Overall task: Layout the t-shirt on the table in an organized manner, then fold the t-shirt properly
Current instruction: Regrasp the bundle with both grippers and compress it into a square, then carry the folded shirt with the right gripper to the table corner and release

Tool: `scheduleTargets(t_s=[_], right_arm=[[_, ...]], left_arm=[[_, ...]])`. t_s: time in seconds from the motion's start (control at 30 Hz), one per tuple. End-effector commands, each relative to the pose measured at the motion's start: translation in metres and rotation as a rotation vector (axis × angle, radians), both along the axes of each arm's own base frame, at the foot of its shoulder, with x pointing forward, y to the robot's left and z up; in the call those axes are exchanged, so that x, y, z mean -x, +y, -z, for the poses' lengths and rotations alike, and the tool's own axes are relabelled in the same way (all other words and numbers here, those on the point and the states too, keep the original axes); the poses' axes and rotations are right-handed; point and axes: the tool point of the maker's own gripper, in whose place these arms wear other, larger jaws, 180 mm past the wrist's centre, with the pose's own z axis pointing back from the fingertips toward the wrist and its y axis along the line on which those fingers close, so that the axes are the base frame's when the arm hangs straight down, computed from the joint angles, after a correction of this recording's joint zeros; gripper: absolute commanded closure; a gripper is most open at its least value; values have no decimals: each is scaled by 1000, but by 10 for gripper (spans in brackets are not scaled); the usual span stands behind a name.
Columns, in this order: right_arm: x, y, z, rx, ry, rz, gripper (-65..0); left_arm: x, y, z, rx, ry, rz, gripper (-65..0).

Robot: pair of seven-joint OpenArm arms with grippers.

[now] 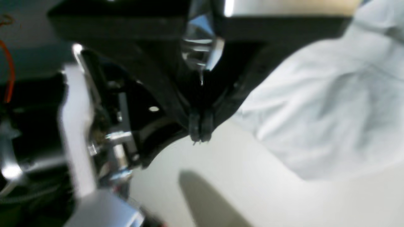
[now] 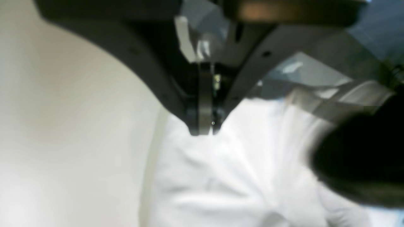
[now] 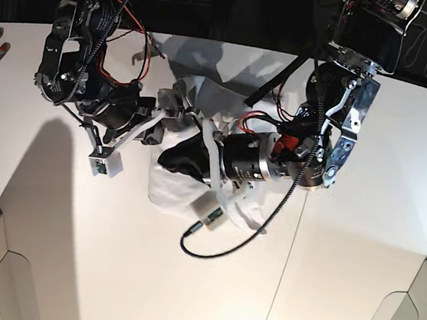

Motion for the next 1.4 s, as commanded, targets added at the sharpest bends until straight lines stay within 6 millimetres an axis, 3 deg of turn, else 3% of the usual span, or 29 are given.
scheduleTargets(t_s=[0.0,0.13,0.3,0.43,0.57,0.8,0.9,1.0,1.1,1.27,1.37], right_arm=[[-5,7,-10,-24,-44,-16,0],[-1,12,-8,-24,-34,-33,0],[-5,12,-11,-25,-46,-33,0],[-13,12,-17,-26,-68,-32,0],[-28,18,-33,-68,-115,-36,0],[-61,37,-80,-145,-290,-99,0],[-67,50,-85,-117,-329,-162,0],[-75,58,-66,-71,-310,-185,0],[-80,58,-24,-44,-207,-191,0],[-90,33,38,14,-78,-162,0],[-97,14,55,48,-38,-148,0]], left_arm=[[-7,1,-5,-17,-24,-13,0],[-7,29,27,-193,-3,-65,0],[0,80,61,-390,18,-117,0],[11,110,78,-485,38,-127,0],[14,121,85,-536,39,-134,0],[12,125,85,-546,39,-162,0],[11,125,85,-543,36,-163,0],[11,125,85,-546,35,-163,0],[12,126,86,-551,38,-162,0],[16,134,91,-594,47,-161,0],[20,143,94,-615,54,-160,0]])
